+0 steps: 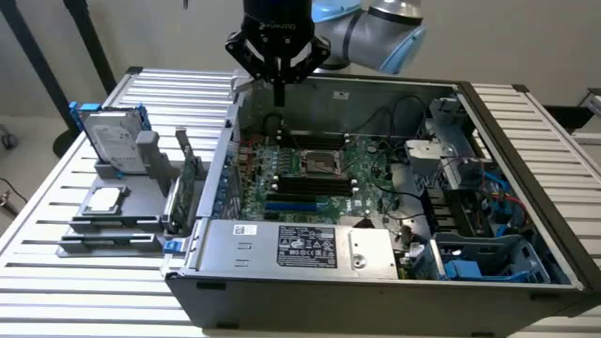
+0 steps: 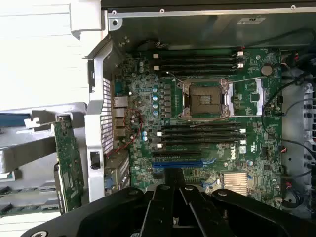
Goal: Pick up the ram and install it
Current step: 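Reach for the ram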
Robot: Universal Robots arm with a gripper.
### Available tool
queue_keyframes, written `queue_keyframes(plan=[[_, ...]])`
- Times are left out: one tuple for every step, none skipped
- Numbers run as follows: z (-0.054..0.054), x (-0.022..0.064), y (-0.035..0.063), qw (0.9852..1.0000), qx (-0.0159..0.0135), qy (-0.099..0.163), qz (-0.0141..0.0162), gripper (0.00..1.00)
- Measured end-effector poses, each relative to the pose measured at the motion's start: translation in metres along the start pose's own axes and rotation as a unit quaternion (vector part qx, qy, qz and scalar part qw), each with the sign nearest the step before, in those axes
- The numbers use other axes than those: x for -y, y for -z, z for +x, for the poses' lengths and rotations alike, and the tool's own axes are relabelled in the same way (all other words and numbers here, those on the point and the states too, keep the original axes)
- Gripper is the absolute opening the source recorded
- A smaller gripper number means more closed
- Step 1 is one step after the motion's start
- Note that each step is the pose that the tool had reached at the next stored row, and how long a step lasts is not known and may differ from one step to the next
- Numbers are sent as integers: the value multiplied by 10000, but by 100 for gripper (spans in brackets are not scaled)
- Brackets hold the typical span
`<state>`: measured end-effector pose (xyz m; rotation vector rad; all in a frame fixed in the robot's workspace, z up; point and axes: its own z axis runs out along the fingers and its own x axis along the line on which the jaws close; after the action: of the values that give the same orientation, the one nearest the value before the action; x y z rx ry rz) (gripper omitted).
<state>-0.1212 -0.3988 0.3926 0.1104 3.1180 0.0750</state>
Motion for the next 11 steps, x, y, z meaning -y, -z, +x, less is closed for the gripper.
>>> queue_keyframes(plan=[[0,0,0,10000,0,0,0,11],[0,0,0,10000,0,0,0,11],[0,0,0,10000,0,0,0,11],[0,0,0,10000,0,0,0,11],[0,0,0,10000,0,0,0,11],[0,0,0,10000,0,0,0,11],[0,0,0,10000,0,0,0,11],[0,0,0,10000,0,0,0,11],[0,0,0,10000,0,0,0,11],[0,0,0,10000,0,0,0,11],[0,0,0,10000,0,0,0,11]])
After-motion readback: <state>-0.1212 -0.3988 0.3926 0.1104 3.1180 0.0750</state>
